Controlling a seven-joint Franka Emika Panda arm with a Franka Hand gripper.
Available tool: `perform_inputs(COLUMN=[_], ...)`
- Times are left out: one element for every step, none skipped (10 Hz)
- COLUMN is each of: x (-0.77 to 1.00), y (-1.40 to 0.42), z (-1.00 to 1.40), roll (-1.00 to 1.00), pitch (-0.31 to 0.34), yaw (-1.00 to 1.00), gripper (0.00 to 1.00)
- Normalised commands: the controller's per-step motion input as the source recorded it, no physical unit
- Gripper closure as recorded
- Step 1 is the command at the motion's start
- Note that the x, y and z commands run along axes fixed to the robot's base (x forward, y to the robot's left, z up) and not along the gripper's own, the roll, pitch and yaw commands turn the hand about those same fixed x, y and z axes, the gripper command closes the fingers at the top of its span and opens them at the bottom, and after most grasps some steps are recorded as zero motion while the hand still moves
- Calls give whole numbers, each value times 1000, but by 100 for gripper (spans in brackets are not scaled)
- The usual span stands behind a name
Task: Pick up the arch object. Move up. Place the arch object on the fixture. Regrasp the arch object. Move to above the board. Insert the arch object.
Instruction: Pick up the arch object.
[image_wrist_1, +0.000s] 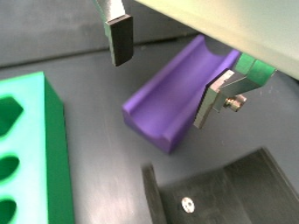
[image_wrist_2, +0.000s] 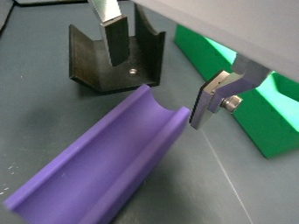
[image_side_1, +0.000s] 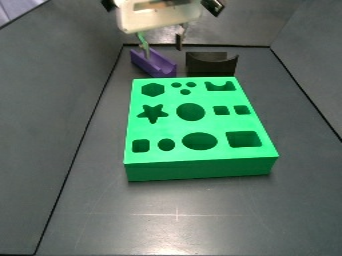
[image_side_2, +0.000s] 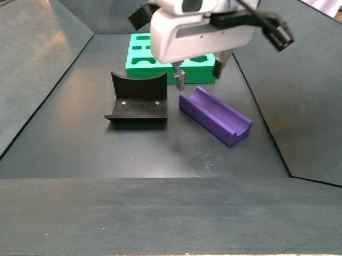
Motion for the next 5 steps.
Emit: perform_inputs(x=[314,40,-246,-426,-429], y=[0,-23,-49,-17,-9], z=[-554,-600,-597,-500,-463], roll=[276,291,307,240,211], pitch=[-107,-107,-90,-41,-1], yaw=[360,317,137,37,6], gripper=[0,0,0,0,0])
